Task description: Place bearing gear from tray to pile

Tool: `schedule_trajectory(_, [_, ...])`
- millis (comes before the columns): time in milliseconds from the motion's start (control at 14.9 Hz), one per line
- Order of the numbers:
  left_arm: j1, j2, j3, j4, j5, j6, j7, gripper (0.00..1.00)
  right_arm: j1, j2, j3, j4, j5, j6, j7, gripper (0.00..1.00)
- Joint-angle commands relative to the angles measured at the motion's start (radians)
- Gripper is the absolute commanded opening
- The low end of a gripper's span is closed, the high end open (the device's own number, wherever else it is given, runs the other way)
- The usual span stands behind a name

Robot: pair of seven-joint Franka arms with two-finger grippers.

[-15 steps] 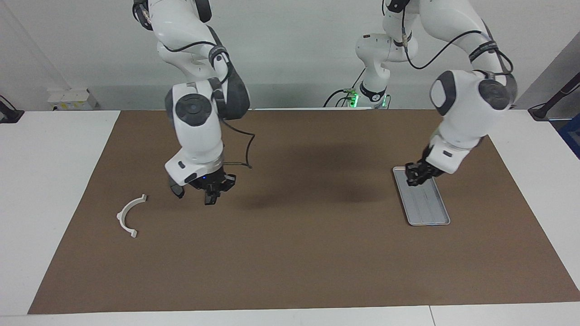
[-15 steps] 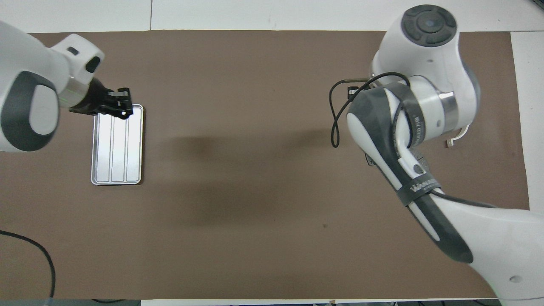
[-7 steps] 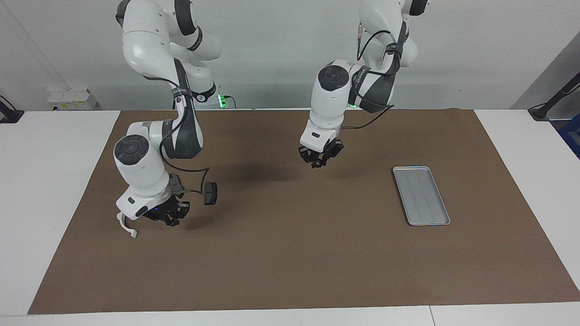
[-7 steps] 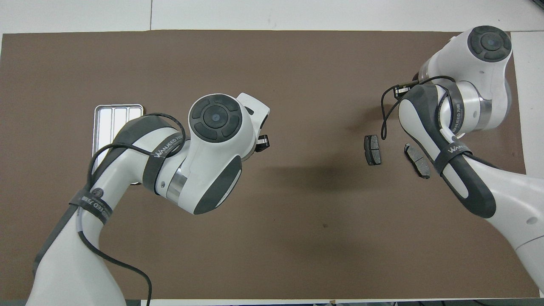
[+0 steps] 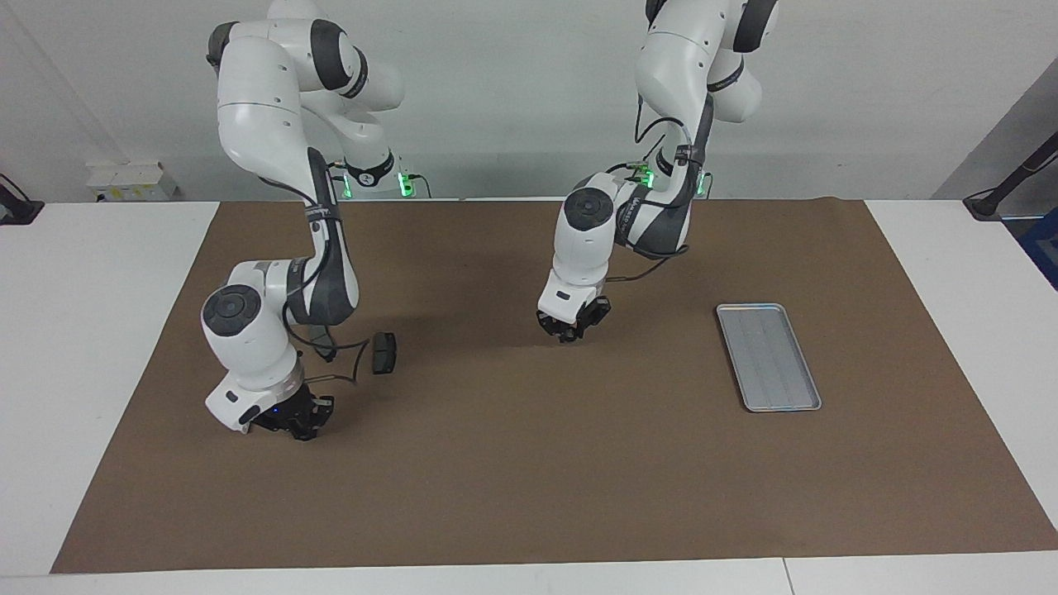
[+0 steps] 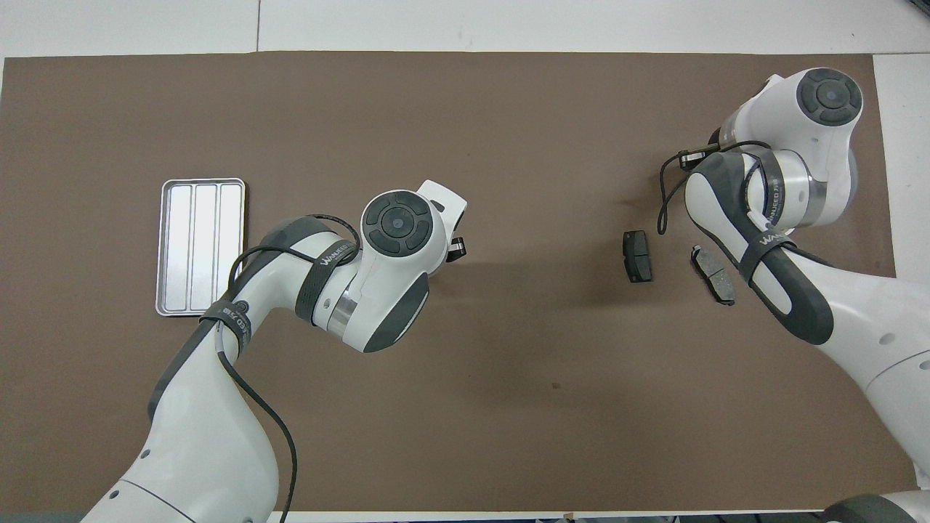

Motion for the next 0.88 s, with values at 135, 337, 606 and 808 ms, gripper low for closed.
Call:
schedule_trajectory(135, [-0.024, -0.015, 0.018, -0.048, 0.024, 0.055, -0.042, 0.0, -0.012, 0.002, 0.016, 0.002, 0.012, 0.011, -0.023, 0.29])
schedule_trajectory(337, [-0.033, -0.018, 0.018, -0.084, 0.027, 0.095, -0.047, 0.0, -0.003, -0.015, 0.016, 0.002, 0.012, -0.012, -0.02, 1.0])
schedule_trajectory(606, [-0.035, -0.024, 0.018, -0.127, 0.027, 0.156, -0.055, 0.0, 0.008, -0.095, 0.016, 0.011, -0.003, -0.138, -0.02, 1.0])
schedule_trajectory(808, [-0.033, -0.025, 0.022, -0.106, 0.037, 0.124, -0.041, 0.88, 0.026, -0.168, 0.025, 0.011, 0.0, -0.244, -0.018, 1.0])
